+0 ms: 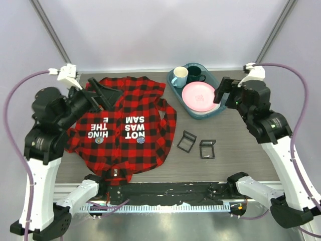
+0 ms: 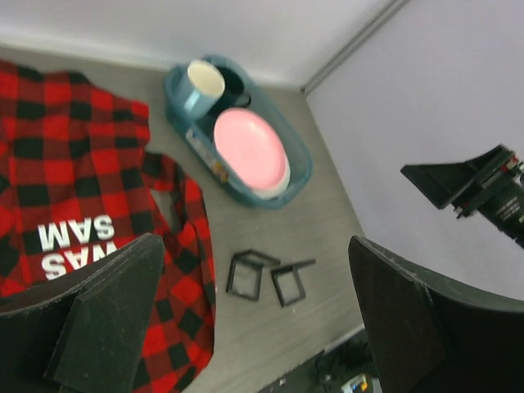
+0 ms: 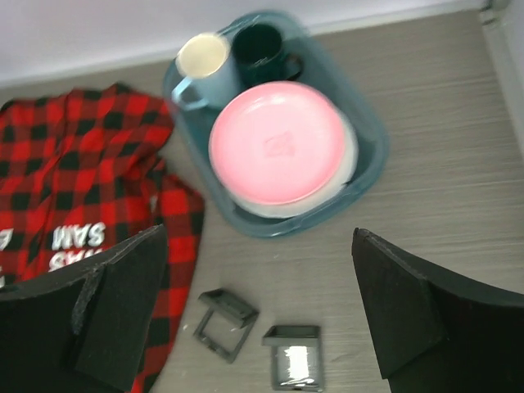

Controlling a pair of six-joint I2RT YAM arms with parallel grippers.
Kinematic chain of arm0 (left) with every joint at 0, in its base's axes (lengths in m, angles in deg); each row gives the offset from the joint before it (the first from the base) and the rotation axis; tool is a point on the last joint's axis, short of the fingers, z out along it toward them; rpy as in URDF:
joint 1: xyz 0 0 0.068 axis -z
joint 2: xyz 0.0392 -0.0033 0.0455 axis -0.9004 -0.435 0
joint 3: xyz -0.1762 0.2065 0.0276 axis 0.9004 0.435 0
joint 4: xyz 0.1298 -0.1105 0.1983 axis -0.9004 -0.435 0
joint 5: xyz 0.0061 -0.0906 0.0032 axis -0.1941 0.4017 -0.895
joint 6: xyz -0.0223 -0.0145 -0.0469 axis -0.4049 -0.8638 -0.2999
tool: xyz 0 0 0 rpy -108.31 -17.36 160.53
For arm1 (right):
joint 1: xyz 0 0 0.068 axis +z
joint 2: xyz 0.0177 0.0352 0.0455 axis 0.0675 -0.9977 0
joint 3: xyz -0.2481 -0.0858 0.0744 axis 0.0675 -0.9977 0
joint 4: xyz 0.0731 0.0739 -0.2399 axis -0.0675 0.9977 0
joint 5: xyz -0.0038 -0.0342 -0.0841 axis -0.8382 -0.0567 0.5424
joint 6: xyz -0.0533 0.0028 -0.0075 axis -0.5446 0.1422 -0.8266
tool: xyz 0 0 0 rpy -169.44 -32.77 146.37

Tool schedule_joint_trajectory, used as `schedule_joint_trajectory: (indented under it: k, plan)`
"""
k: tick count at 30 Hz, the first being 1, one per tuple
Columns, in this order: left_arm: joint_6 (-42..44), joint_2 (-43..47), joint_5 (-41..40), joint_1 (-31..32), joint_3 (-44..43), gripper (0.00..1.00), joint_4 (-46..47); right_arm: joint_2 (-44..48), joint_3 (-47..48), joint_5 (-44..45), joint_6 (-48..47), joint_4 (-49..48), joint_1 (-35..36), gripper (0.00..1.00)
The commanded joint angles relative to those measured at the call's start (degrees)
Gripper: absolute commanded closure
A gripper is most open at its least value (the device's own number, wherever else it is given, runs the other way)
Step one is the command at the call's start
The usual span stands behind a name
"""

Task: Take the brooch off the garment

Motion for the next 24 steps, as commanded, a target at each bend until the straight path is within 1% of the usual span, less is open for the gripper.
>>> schedule_joint_trajectory:
  k: [1,2,3,4,5,6,7,8,9,10,11,12,13,14,15,17,18,19,20,21,22,23,24]
  plan:
    - [2.09,-2.7,8.32,-0.26,5.58,0.0,-1.13,-0.64,-6.83,-15.61,6.03,-9.83,0.8,0.0]
    - [2.0,-2.97,9.63,-0.18,9.08,0.0,-0.17,-1.25,-9.47,-17.54,7.01,-10.97,1.76,0.0]
    - [1.83,-4.02,13.39,-0.18,10.85,0.0,1.15,-2.56,-10.27,-17.83,7.54,-12.2,4.82,0.0]
    - [1.3,-4.55,14.9,-0.18,12.52,0.0,3.34,-4.66,-11.24,-17.92,8.5,-12.91,6.59,0.0]
    - [1.12,-5.25,16.14,-0.09,15.15,0.0,4.06,-5.81,-12.99,-17.65,9.03,-13.88,8.69,0.0]
    - [1.03,-6.13,16.93,0.0,16.31,0.01,4.15,-6.78,-14.23,-17.22,9.82,-16.32,12.54,0.0]
    - [1.82,-7.27,16.68,0.26,17.45,0.02,4.59,-7.92,-15.72,-16.86,10.53,-18.35,14.93,0.0]
    - [2.52,-7.8,15.81,1.31,20.16,0.06,4.85,-8.28,-19.3,-16.43,11.49,-20.8,17.04,0.0]
    - [3.22,-8.15,11.88,2.1,21.58,0.09,5.03,-8.98,-20.9,-15.55,12.37,-25.35,18.89,0.0]
    - [3.75,-8.77,9.32,3.15,22.98,0.1,5.12,-10.03,-22.22,-15.54,13.07,-27.49,22.74,0.0]
    - [4.45,-8.95,6.77,5.16,26.04,0.13,5.21,-12.39,-24.06,-15.72,14.3,-29.42,24.34,0.0]
    - [4.55,-9.3,3.96,6.05,27.55,0.15,5.73,-14.24,-24.43,-16.41,14.57,-32.49,25.93,0.0]
    - [4.64,-9.82,0.63,6.85,28.96,0.18,6.26,-16.0,-24.52,-16.68,14.84,-33.56,28.38,0.0]
    - [4.55,-10.87,-0.89,8.16,31.76,0.23,6.87,-19.94,-24.35,-16.77,14.84,-34.36,29.8,0.0]
    - [4.37,-11.49,-2.03,8.78,33.01,0.28,7.48,-21.63,-24.26,-16.51,14.49,-35.76,30.94,0.01]
    - [3.94,-12.72,-5.62,10.36,36.42,0.4,9.68,-24.44,-25.13,-15.02,12.83,-38.31,33.83,0.06]
    - [2.98,-12.81,-6.6,10.8,37.75,0.44,11.69,-26.29,-25.57,-14.41,10.47,-41.36,34.64,0.12]
    - [2.18,-12.82,-7.57,10.9,40.37,0.48,13.01,-27.26,-26.1,-12.83,9.31,-43.05,35.51,0.16]
    - [1.31,-12.03,-8.89,10.9,41.79,0.54,14.25,-28.05,-26.8,-12.38,8.17,-43.41,36.22,0.18]
    - [-0.27,-11.59,-9.94,10.98,43.03,0.58,17.04,-29.8,-26.98,-11.94,6.77,-47.16,36.31,0.25]
    - [-1.42,-11.06,-11.09,10.9,45.47,0.64,18.2,-30.6,-27.16,-10.9,4.4,-47.98,36.4,0.3]
    - [-2.38,-10.54,-13.45,10.9,46.63,0.74,19.43,-31.39,-26.9,-10.1,2.73,-48.6,36.4,0.33]
    - [-4.57,-9.57,-13.9,10.9,47.86,0.75,21.97,-33.14,-26.72,-9.83,1.06,-49.91,36.4,0.38]
